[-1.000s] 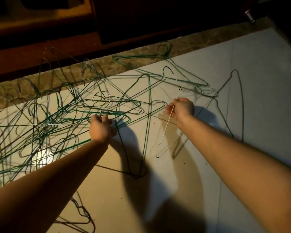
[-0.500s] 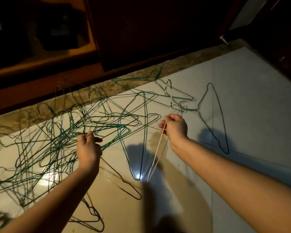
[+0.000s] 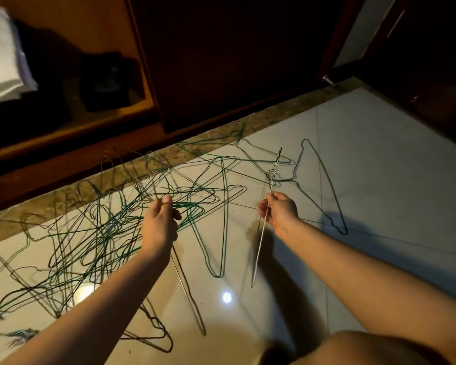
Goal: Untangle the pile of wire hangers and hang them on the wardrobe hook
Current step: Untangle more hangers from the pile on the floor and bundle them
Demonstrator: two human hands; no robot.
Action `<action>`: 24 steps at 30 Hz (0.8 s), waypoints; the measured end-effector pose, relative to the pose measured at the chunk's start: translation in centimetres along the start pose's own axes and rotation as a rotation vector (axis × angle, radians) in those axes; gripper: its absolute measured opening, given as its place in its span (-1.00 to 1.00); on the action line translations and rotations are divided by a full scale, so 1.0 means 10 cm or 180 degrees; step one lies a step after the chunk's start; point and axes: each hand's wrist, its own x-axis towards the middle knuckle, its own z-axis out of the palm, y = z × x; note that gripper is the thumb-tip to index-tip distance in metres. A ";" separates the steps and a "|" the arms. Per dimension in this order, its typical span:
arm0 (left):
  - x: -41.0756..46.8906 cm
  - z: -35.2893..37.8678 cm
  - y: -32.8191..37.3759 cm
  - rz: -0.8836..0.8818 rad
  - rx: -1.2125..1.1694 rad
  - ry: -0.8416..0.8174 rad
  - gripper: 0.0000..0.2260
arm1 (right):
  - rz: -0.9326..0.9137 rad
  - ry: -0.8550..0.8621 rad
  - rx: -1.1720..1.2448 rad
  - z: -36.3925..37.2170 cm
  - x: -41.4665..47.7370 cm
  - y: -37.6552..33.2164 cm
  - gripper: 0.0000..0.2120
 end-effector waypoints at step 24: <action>0.13 0.79 -0.06 -0.0054 0.0226 -0.1402 -0.74 | -0.0741 -0.0776 -0.0285 0.16 0.17 0.34 -0.89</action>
